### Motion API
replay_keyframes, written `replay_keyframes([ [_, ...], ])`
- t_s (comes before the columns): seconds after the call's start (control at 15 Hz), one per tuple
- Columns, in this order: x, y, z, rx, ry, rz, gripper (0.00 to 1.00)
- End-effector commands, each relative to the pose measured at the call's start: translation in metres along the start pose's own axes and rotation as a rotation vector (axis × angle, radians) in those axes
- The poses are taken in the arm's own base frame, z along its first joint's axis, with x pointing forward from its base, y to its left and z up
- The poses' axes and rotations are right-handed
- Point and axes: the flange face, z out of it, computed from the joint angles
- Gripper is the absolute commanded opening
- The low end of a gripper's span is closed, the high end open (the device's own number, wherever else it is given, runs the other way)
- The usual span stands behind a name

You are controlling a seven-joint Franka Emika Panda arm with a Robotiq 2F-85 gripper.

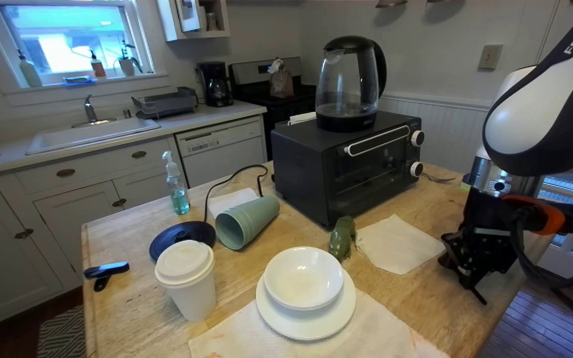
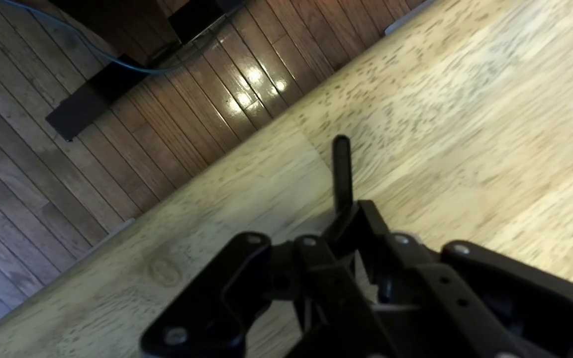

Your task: Stack the two black ladles together.

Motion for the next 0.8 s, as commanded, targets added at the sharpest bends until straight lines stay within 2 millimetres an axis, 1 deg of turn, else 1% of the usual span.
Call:
replay_keyframes([
  [0.0,0.003,0.007,0.007,-0.016,-0.004,-0.008,0.01],
  [0.13,0.005,0.006,0.002,-0.015,0.006,-0.010,0.01],
  [0.2,0.005,0.005,-0.001,-0.010,0.010,-0.013,0.31],
  [0.27,0.005,0.003,-0.003,-0.009,0.016,-0.017,0.32],
  [0.4,0.007,0.002,-0.007,-0.005,0.028,-0.020,0.44],
  [0.47,0.007,0.000,-0.009,0.001,0.032,-0.021,0.52],
  [0.53,0.001,0.003,-0.012,0.001,0.037,-0.026,0.60],
  [0.6,0.001,0.002,-0.013,0.003,0.042,-0.027,0.66],
  [0.73,0.007,-0.003,-0.018,0.014,0.064,-0.026,0.81],
])
